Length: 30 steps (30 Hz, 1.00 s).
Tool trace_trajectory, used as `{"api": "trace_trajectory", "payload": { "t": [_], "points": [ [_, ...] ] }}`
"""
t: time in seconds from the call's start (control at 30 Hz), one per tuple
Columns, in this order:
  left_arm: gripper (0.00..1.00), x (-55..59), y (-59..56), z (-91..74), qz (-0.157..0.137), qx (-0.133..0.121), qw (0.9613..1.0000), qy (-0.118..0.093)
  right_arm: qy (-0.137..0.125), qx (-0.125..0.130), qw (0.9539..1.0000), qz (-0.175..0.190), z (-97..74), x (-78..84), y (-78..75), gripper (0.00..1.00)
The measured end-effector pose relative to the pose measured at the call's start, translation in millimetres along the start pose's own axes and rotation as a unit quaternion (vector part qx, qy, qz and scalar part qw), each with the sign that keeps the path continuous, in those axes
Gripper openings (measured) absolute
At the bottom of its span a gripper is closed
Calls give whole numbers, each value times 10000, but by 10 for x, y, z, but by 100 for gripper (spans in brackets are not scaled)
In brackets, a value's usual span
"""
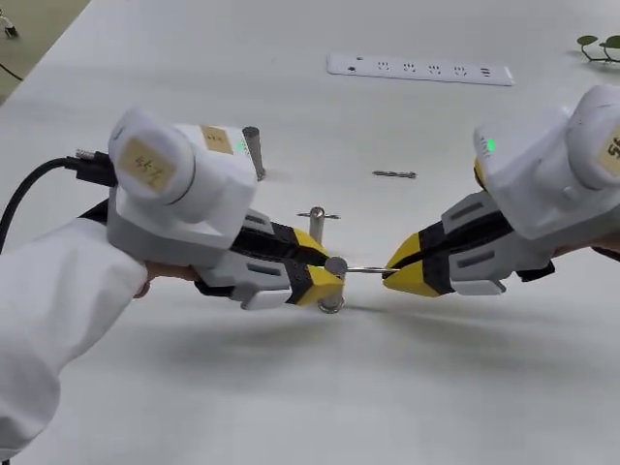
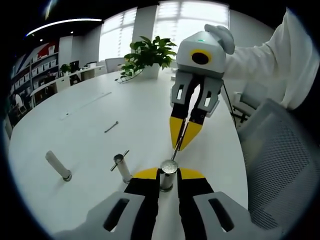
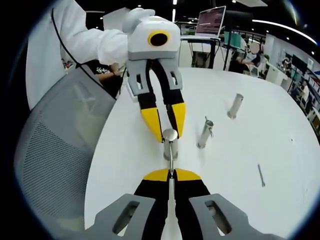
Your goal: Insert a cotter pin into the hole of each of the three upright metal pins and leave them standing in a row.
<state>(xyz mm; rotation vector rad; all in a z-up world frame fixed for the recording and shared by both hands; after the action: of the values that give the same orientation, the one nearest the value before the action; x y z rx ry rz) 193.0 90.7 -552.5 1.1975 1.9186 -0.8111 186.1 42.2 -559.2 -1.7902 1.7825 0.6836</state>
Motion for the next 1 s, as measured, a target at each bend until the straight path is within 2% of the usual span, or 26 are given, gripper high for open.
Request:
{"api": "trace_trajectory", "payload": {
  "t": [0.47,1.0],
  "points": [
    [11,2,-8,6,-116,6,9999,19,-65,-97,9999,-59,119,-97,26,0],
    [10,5,-27,4,18,37,10000,65,192,-323,9969,-688,223,-212,44,0]
  ]
}}
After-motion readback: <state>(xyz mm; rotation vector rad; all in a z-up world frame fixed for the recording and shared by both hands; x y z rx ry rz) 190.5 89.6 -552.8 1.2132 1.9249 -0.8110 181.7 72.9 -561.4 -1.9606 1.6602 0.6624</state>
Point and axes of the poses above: the centre of the closed fingertips' face, and the gripper's own axes: z roughly forward along the fingers, y roughly to its left, x roughly out of its underside, the point moved 1 cm from there along -z, roughly backward along the fingers, and after that the axes turned 1 degree about x, right-handed, at the moved point
